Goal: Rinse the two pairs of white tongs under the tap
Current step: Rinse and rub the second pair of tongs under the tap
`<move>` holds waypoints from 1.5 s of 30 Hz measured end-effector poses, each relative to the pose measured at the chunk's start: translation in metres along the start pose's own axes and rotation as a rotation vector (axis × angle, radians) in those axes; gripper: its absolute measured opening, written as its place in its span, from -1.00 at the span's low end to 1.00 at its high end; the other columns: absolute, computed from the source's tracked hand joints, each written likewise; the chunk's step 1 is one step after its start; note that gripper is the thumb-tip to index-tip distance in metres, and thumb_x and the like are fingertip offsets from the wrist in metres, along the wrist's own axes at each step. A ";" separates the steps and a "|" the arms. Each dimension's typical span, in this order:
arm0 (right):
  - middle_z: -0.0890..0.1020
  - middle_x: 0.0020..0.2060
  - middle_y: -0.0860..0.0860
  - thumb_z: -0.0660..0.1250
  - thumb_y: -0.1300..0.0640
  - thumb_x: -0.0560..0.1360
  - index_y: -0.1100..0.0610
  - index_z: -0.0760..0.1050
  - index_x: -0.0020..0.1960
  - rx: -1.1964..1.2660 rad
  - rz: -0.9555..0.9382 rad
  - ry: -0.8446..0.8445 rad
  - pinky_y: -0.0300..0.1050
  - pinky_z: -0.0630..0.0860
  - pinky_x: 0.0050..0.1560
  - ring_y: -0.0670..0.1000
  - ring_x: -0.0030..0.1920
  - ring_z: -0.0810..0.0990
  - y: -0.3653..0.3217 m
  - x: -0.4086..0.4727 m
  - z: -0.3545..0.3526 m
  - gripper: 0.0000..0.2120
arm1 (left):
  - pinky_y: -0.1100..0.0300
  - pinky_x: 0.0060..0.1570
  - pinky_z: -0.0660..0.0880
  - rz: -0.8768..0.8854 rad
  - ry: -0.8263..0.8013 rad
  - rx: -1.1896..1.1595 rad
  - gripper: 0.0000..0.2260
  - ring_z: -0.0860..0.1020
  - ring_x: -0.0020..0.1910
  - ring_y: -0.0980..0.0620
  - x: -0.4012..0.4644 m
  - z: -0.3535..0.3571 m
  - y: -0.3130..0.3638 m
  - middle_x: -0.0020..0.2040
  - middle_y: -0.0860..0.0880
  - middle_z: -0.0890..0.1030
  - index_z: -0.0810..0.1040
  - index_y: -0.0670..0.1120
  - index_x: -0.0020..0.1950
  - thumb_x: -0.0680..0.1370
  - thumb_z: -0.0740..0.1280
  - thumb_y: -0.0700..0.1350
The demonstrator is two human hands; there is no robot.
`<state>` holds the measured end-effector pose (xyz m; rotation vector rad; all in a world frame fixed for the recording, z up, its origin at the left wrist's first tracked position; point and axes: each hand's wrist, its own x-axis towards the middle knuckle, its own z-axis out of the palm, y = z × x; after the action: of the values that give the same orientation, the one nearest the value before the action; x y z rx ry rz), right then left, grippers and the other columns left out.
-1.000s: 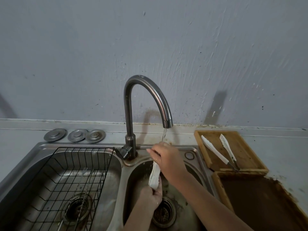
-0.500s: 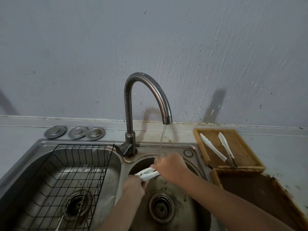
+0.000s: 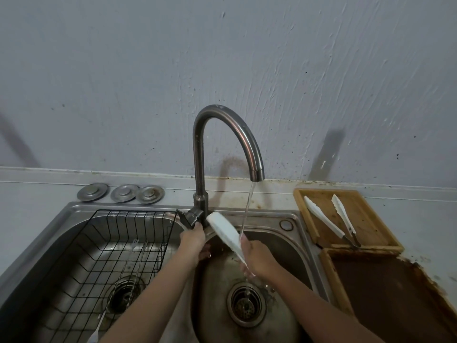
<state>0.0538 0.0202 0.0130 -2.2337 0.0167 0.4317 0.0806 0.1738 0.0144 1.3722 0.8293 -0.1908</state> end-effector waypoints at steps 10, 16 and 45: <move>0.45 -0.54 0.03 -0.10 -0.22 0.58 0.20 0.47 -0.26 0.668 0.073 -0.132 -0.21 0.36 -0.53 -0.04 -0.57 0.36 -0.007 -0.018 0.000 -0.39 | -0.05 0.13 0.39 0.563 0.373 0.391 -0.69 0.45 0.17 -0.27 0.007 -0.009 0.007 0.19 -0.31 0.43 0.32 -0.31 0.22 0.54 0.27 -0.20; 0.46 -0.54 0.01 -0.11 -0.21 0.59 0.21 0.48 -0.25 0.573 -0.009 -0.092 -0.22 0.37 -0.52 -0.06 -0.58 0.38 -0.003 -0.025 -0.005 -0.38 | -0.12 0.04 0.48 0.578 0.433 0.532 -0.83 0.56 0.03 -0.28 0.009 -0.009 0.006 0.07 -0.24 0.57 0.30 -0.18 0.11 0.55 0.19 -0.20; 0.61 0.02 0.08 0.15 -0.20 0.53 0.17 0.48 0.16 -0.808 0.083 -0.117 -0.07 0.47 -0.07 0.07 -0.02 0.57 0.019 -0.035 -0.007 -0.53 | -0.03 -0.08 0.45 0.507 0.416 0.855 -0.74 0.55 0.03 -0.14 0.004 -0.004 0.024 0.12 -0.15 0.53 0.23 -0.14 0.15 0.53 0.25 -0.20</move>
<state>0.0197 -0.0024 0.0136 -2.9994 -0.1529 0.7038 0.0959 0.1846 0.0307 2.4402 0.7269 0.1710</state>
